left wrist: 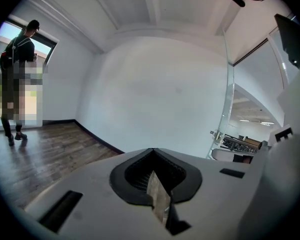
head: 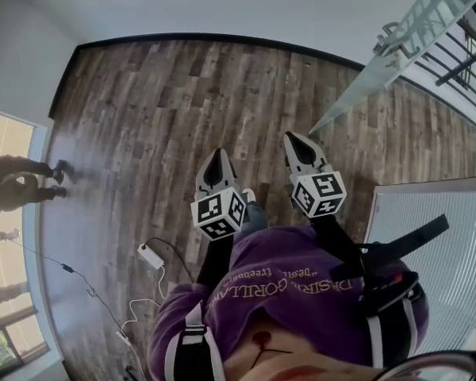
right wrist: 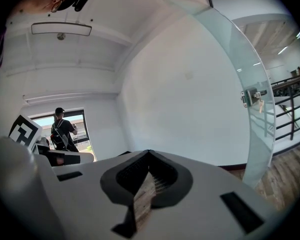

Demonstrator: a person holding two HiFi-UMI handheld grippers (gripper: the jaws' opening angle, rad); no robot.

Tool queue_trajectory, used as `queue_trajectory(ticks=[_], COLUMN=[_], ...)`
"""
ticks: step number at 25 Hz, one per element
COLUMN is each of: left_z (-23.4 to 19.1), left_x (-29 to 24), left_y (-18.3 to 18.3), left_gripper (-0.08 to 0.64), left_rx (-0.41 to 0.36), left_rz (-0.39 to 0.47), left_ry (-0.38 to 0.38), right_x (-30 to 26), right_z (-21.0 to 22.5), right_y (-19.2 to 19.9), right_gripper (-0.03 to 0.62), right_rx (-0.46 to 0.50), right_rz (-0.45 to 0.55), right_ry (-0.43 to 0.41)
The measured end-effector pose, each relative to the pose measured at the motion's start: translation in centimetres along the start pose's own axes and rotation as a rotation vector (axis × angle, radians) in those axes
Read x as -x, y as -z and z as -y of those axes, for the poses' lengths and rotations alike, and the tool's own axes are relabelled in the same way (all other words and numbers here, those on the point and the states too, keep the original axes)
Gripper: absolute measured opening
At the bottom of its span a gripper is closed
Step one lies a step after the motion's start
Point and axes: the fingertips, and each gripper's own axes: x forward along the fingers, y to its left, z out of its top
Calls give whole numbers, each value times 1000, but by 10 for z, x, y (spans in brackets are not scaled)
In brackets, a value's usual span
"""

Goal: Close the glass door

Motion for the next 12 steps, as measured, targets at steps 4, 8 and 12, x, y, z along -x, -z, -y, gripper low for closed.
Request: queue_trajectory(ticks=[4,8,12], left_z=[-39,-66,-81], left_x=[-34,-64,-91], left_y=[-25,-36,-44], left_gripper=[2,2,2], left_rx=[3,26,36], left_rz=[-5,-11,-24], left_ry=[-15,-1,22], right_x=[-52,-92,-119], right_z=[-11,-17,-19], right_y=[-11,-8,-10], right_gripper=[-3,-3,-3], right_rx=[4,-14,-8], right_rz=[-3,-30,-44], right_ry=[-2,4,18])
